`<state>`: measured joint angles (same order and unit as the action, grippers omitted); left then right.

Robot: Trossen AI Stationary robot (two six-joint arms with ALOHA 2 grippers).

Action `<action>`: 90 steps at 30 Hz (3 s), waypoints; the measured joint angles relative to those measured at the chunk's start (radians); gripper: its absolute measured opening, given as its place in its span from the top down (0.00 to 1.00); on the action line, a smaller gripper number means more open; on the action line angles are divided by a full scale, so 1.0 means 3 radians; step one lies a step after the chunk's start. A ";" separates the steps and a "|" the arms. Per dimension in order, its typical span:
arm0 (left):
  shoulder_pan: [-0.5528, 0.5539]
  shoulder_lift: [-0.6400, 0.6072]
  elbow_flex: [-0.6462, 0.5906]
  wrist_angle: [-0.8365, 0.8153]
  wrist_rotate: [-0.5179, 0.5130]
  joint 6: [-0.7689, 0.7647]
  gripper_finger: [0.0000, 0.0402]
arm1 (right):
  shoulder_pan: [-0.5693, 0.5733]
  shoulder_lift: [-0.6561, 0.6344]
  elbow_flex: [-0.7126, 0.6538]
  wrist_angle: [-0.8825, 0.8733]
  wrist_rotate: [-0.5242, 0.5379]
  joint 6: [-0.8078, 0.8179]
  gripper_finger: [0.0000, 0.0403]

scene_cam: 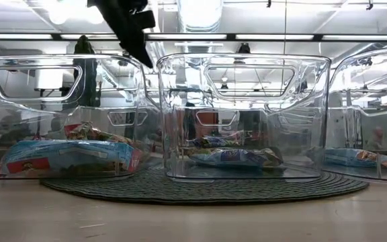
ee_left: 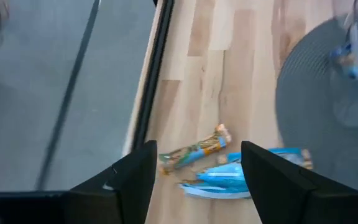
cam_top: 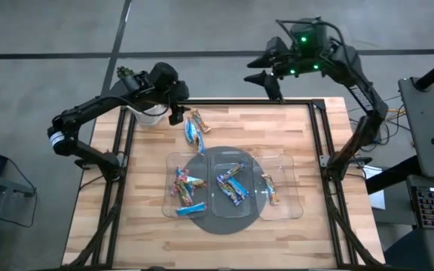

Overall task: Pick and place Granola Bars by type
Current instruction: Put the yellow granola bar into the right transparent bin

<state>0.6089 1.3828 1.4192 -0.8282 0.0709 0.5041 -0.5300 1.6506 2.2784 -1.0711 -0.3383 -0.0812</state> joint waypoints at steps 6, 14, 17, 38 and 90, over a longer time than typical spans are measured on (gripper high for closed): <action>-0.0007 0.0224 0.0235 -0.0017 -0.0227 0.0324 0.46 | -0.0002 -0.0243 -0.0280 0.0045 0.0004 0.0123 0.44; -0.0011 0.0309 0.0550 -0.0011 -0.0285 0.0214 0.46 | -0.0002 -0.0311 -0.0774 0.0044 0.0011 -0.0050 0.44; -0.0011 0.0280 0.0620 -0.0013 -0.0466 0.0229 0.46 | -0.0002 -0.0311 -0.0949 0.0119 0.0013 -0.0242 0.44; -0.0001 -0.0128 0.1127 -0.0586 -0.0917 -0.0696 0.46 | 0.0071 -0.0160 -0.2253 0.2486 0.0038 0.1592 0.45; 0.0008 -0.0423 0.1090 -0.0909 -0.0939 -0.0664 0.46 | 0.0575 0.2798 -0.0113 0.1182 0.0754 0.2789 0.44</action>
<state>0.6113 1.2560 1.7462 -1.1007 -0.2108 0.3049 -0.3573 2.4901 2.2445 -0.7165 -0.1121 0.7557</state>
